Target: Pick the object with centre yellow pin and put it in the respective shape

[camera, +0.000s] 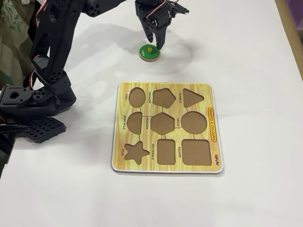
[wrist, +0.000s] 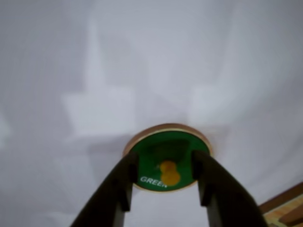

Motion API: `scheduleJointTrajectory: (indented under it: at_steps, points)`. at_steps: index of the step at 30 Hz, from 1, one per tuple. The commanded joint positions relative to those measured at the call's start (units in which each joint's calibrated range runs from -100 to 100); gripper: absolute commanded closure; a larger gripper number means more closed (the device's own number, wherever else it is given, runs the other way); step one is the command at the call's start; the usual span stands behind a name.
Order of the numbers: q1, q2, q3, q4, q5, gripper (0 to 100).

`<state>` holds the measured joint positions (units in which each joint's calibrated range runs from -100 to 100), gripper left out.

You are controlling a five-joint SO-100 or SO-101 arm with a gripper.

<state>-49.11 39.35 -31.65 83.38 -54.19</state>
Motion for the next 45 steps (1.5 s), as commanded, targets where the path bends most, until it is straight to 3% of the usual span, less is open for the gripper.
scheduleJointTrajectory:
  at_steps: [1, 23, 45]
  points:
    - [-0.4, -0.27, -2.16, -0.32, 0.21, 86]
    - [7.31, -2.86, 3.42, 4.09, 0.37, 86]
    - [4.29, -2.95, 2.07, 3.05, -0.31, 86]
